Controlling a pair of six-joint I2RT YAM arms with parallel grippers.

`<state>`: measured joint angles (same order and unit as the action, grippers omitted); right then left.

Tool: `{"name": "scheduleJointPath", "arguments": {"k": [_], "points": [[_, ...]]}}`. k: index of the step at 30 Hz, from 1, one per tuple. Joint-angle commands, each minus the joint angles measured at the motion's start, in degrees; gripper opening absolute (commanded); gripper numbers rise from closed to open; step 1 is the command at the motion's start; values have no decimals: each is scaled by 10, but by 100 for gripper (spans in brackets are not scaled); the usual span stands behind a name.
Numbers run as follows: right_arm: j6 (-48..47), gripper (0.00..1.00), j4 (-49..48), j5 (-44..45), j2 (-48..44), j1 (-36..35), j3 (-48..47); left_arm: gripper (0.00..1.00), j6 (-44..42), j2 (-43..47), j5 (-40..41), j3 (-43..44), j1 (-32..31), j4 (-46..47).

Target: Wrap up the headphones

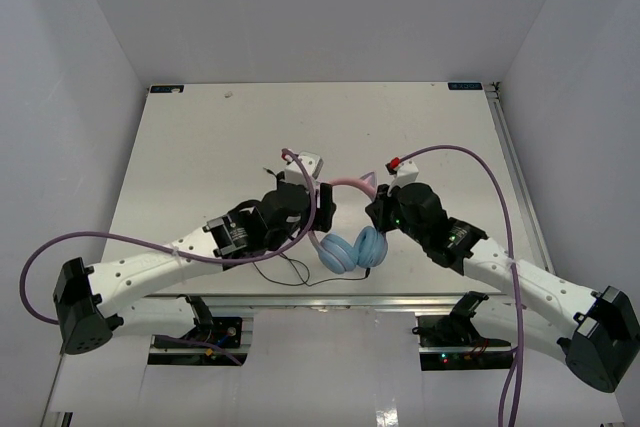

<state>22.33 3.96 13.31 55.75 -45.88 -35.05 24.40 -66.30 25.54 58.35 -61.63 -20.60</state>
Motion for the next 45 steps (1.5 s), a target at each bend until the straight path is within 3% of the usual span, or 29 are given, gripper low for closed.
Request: {"name": "scheduleJointPath", "arguments": {"k": [1,6,11,16,31,39,45], "points": [[-8,8,0,-35,-8,-4,-34,78,-57,-9,-64,125,-2,-116],[-18,8,11,-56,-23,-4,-39,77,-132,-37,-90,189,-3,-174],[-27,8,35,-67,-13,-3,-50,76,-173,-77,-25,243,-3,-223],[-28,8,43,-67,-12,-4,-54,77,-179,-105,-11,287,-3,-263],[-30,8,56,-54,-11,-3,-56,81,-183,-58,-33,272,-4,-302],[-33,8,56,-68,-8,-4,-57,73,-269,-141,-116,284,-7,-301],[-33,8,56,-85,-8,-4,-58,71,-331,-191,-115,276,-10,-275]]}}
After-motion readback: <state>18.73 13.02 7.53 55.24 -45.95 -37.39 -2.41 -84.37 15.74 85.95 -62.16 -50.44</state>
